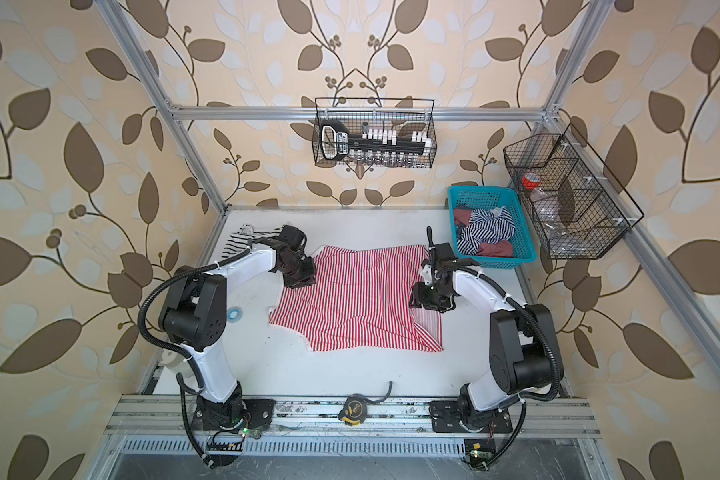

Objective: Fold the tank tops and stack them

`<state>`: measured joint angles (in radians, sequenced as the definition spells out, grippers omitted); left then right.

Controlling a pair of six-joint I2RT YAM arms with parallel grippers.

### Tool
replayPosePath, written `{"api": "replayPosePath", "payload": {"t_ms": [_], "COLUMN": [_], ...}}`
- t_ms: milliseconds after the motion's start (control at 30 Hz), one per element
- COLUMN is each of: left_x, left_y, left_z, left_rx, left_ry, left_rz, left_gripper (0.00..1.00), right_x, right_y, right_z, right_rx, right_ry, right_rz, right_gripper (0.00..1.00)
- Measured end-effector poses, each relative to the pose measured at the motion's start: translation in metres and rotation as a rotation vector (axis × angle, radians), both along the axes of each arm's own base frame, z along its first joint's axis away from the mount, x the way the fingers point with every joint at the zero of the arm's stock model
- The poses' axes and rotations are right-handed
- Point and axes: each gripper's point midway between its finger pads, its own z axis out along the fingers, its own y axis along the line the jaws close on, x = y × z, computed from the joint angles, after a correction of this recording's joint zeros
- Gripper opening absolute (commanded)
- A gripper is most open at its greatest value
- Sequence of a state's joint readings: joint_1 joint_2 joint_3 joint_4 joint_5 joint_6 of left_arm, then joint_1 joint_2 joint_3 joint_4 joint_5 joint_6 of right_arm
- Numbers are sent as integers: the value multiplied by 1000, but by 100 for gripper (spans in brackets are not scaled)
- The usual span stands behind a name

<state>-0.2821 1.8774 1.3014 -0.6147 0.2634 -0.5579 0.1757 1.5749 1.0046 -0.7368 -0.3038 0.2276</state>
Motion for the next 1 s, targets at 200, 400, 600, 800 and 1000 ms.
{"api": "replayPosePath", "payload": {"t_ms": [200, 400, 600, 800, 1000], "left_x": [-3, -3, -3, -2, -2], "left_y": [1, 0, 1, 1, 3], "left_z": [-27, -30, -32, -32, -32], "left_rx": [17, 15, 28, 31, 42], "left_ry": [55, 59, 74, 79, 79], "left_rz": [-11, -18, -22, -22, -24], "left_gripper": [10, 9, 8, 8, 8], "right_x": [1, 6, 14, 13, 4], "right_y": [8, 3, -26, -53, -67], "right_z": [-26, -26, -15, -16, -25], "right_rx": [7, 8, 3, -19, -59], "right_ry": [58, 49, 12, 22, 65], "right_rz": [1, -35, -120, -174, -199], "right_gripper": [22, 8, 4, 3, 1]}}
